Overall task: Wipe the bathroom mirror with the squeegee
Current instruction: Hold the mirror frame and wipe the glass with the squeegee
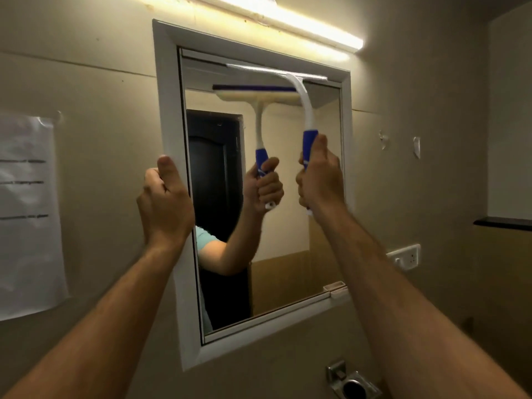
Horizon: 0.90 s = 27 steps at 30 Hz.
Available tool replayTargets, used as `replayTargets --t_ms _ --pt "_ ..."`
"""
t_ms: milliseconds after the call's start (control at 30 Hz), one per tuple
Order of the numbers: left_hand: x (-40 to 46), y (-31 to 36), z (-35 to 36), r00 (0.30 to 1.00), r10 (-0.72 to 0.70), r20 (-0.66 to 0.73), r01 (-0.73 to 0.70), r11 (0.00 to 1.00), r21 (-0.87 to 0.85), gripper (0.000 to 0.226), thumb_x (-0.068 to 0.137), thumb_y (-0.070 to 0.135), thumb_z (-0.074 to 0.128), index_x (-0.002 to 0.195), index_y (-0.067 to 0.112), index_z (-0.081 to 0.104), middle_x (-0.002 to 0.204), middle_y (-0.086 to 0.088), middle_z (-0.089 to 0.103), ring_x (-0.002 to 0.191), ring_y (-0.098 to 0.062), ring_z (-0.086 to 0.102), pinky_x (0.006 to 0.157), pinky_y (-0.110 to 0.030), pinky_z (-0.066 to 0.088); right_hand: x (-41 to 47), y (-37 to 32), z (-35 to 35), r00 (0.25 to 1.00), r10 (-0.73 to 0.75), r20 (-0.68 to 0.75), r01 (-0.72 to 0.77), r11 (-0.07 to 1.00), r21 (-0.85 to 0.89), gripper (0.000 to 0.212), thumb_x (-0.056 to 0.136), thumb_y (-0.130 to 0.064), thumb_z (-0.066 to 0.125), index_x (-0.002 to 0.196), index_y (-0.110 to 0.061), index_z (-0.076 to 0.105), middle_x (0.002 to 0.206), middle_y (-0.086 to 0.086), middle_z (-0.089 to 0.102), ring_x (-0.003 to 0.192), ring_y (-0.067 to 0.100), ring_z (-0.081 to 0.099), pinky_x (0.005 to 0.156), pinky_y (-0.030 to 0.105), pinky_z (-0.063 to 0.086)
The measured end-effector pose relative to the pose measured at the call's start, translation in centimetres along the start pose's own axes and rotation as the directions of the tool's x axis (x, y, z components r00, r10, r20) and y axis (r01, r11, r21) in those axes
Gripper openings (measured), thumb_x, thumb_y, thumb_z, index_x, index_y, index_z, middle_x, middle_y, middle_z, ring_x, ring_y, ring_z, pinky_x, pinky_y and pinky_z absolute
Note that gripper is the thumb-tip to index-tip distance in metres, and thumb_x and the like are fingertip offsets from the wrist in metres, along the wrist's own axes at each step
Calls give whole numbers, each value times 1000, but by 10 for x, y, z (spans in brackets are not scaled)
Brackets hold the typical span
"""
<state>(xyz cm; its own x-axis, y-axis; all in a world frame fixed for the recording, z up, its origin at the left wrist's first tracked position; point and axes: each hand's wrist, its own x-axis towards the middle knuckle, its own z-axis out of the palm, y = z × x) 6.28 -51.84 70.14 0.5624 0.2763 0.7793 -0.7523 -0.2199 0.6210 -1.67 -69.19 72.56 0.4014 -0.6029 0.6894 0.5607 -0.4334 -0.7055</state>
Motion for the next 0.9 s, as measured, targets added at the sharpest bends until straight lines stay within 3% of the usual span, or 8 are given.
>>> replayTargets --t_ms 67,133,233,333,433,533,767,900 --pt "6 1 -4 1000 -4 8 4 1000 -11 36 104 37 20 79 21 40 64 10 32 55 4 25 52 -1 34 -8 -8 12 998 44 42 -44 999 5 47 103 -52 21 80 -21 49 51 -7 49 38 3 44 46 22 38" --pt "3 3 -4 1000 -3 16 3 1000 9 35 104 36 20 84 18 42 64 11 31 54 3 25 51 7 30 -29 -1 17 993 93 71 -96 995 29 47 103 -51 21 79 -22 49 43 -9 50 35 0 45 43 19 38" --pt "2 0 -3 1000 -12 12 12 1000 -19 35 104 36 21 92 11 42 64 11 31 54 3 25 51 7 30 -67 29 17 994 81 67 -79 996 -36 45 102 -53 20 81 -27 51 60 -7 53 51 4 49 55 23 39" --pt "4 0 -4 1000 -31 4 31 999 -37 35 104 36 21 92 10 42 64 10 32 54 3 26 51 7 31 -91 42 20 998 53 43 -49 995 -88 40 102 -48 21 82 -30 49 68 -9 52 57 2 53 54 14 39" --pt "4 -2 -3 1000 -24 -10 23 999 -35 37 104 38 21 92 10 43 64 9 35 54 2 28 49 6 31 -74 22 30 1000 -23 -2 23 997 -70 40 103 -47 22 80 -28 50 66 -9 51 51 -7 54 46 7 39" --pt "5 -2 -4 1000 -30 8 31 998 -53 39 103 39 21 92 10 44 65 7 37 55 0 32 49 6 32 -48 8 42 999 -44 -16 42 996 -77 41 104 -47 22 78 -29 48 67 -11 50 55 -1 55 54 10 37" --pt "6 -11 -2 1000 -14 5 14 996 -88 43 103 42 20 92 10 47 67 2 44 57 -3 40 47 5 33 -95 48 21 999 -17 34 20 996 -88 38 104 -40 24 78 -28 47 62 -8 49 47 -10 53 44 5 38" --pt "8 -10 0 1000 -7 -13 6 998 -65 42 103 41 20 92 9 46 66 4 43 58 -3 40 47 6 31 -74 39 24 998 -61 21 63 995 -81 38 105 -40 25 77 -27 48 62 -8 49 47 -10 52 45 4 38"
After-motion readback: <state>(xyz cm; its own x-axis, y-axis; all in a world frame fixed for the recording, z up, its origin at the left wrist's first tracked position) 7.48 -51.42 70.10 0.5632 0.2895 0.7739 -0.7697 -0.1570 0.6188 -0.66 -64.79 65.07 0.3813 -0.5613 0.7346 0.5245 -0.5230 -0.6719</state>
